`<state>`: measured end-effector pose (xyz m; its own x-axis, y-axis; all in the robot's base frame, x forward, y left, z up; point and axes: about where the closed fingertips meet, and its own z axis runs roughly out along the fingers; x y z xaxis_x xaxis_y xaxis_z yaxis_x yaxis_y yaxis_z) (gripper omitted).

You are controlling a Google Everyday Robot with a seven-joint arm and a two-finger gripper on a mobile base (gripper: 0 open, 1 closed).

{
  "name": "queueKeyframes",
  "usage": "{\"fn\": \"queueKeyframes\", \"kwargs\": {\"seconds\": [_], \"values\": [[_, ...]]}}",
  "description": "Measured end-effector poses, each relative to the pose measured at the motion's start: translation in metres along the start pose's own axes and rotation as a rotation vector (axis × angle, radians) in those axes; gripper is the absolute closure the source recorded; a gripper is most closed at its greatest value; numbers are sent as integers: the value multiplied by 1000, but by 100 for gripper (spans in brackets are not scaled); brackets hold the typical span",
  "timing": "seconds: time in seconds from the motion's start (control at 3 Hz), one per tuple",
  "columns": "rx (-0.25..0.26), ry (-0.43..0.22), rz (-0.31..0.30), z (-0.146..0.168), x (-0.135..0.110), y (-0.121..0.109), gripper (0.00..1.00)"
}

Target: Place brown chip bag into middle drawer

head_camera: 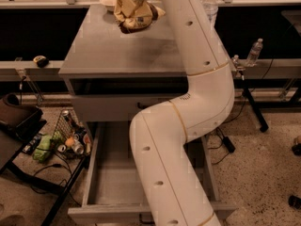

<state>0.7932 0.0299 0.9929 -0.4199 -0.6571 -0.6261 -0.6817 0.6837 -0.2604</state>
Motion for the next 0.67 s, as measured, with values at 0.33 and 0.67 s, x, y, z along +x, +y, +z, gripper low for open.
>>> {"fn": "queueKeyframes", "kwargs": {"seconds": [0.33,0.67], "values": [[-15,10,15,-12,-5,10,100],[-42,37,31,-23,-7,19,100]]}}
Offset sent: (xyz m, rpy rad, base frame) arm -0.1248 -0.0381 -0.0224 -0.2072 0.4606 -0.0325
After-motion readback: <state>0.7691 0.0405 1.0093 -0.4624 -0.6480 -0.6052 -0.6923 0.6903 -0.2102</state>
